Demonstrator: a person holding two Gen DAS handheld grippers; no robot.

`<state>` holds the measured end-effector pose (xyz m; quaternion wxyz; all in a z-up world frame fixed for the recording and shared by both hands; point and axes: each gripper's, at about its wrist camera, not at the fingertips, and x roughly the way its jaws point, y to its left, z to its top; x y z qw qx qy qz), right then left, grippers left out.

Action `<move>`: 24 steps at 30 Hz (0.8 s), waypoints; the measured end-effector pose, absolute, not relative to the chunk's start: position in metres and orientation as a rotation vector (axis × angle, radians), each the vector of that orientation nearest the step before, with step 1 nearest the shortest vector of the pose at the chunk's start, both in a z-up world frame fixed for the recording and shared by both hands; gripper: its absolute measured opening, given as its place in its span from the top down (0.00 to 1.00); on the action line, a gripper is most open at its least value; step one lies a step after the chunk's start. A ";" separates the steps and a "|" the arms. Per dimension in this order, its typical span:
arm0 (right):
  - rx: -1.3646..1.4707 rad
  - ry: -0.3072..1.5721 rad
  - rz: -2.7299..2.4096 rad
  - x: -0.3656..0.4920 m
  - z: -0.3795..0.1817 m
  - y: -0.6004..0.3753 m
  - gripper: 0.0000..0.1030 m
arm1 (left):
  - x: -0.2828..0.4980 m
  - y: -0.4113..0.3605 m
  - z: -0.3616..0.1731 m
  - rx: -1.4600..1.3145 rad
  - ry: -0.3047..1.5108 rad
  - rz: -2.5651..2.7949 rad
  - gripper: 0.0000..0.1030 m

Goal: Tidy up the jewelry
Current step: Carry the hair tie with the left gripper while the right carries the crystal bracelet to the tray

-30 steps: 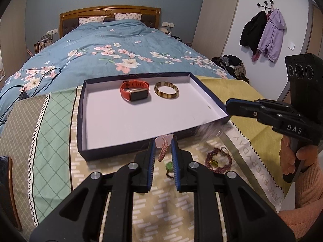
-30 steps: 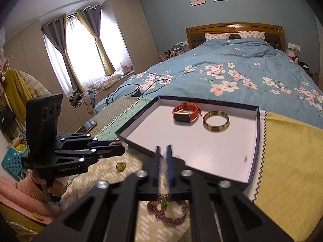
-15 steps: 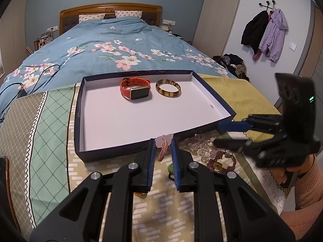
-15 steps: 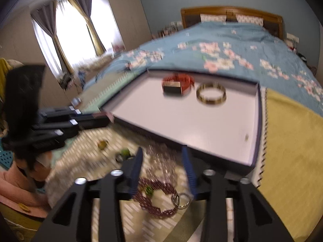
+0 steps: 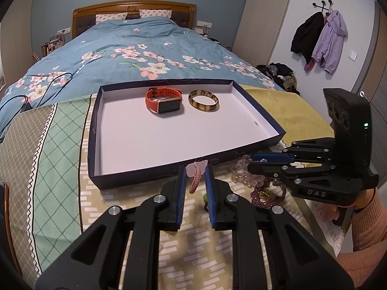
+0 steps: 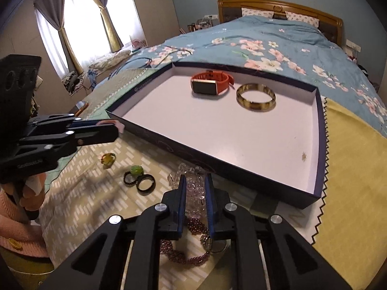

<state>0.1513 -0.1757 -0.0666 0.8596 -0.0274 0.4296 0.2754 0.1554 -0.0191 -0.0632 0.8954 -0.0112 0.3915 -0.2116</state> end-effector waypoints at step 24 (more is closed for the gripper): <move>0.033 0.735 0.586 0.181 -0.002 -0.194 0.88 | 0.181 -0.027 -0.040 0.001 0.754 -0.436 0.84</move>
